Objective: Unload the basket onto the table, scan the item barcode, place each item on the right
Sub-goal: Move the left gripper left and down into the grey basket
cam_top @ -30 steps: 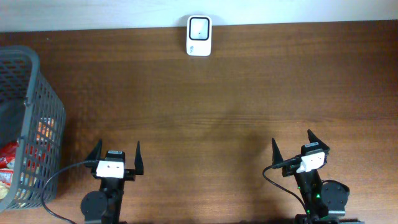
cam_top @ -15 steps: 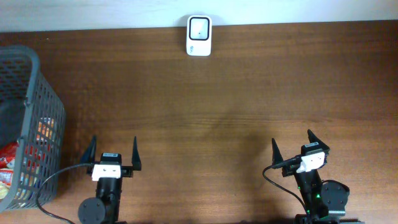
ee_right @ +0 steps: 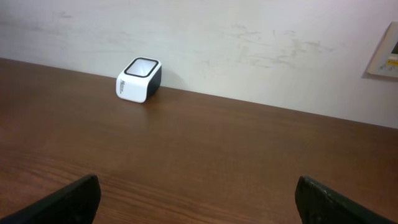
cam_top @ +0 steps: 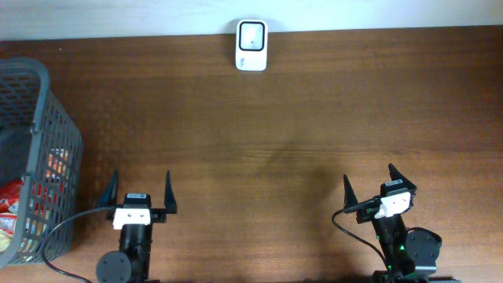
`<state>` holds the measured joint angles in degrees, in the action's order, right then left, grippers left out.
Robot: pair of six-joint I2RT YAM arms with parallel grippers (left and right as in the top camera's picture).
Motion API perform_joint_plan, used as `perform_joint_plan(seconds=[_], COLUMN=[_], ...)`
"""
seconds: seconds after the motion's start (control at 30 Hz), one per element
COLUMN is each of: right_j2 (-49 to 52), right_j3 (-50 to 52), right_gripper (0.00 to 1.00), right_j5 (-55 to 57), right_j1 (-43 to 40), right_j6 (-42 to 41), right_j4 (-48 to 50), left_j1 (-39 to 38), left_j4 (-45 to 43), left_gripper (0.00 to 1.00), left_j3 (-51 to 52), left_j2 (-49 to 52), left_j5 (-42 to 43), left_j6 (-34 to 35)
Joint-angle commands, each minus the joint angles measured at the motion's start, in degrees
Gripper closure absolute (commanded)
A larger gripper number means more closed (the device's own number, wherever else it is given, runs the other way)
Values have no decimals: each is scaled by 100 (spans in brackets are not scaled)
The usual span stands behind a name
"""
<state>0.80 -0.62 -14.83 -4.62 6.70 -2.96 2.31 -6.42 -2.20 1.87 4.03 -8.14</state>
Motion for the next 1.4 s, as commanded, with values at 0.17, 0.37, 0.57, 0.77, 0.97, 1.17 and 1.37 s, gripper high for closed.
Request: perform_joint_plan(seconds=[0.17,0.37,0.57,0.77,0.97,1.17,1.37], right_j2=[-44,-44,-44,-44,-44,-44,-44], right_j3=[31,31,31,31,31,31,31], right_gripper=[1,1,1,1,1,1,1], right_j5=[31,31,33,33,33,31,33], right_j1=[13,13,13,13,13,13,13], right_j6=[35,35,35,35,35,35,35], right_j4=[-31,-28,-28,-31,-28,-28,-28], left_j1=[-28,-28,-28,-28,-28,-28,-28], left_j4=[584,2173,4487,6164,6301,6290,6334], left_gripper=[1,1,1,1,1,1,2], left_j3=[-1897,-4124,-7055,-9379,-9519,-9613,-9617], left_j2=[1716,3213,4916,6127,6295,6279,6107], left_j5=[-31,306,369,1047,1762,494,-610], left_j6=[-37,-37,-35,-33,-59,778,1674])
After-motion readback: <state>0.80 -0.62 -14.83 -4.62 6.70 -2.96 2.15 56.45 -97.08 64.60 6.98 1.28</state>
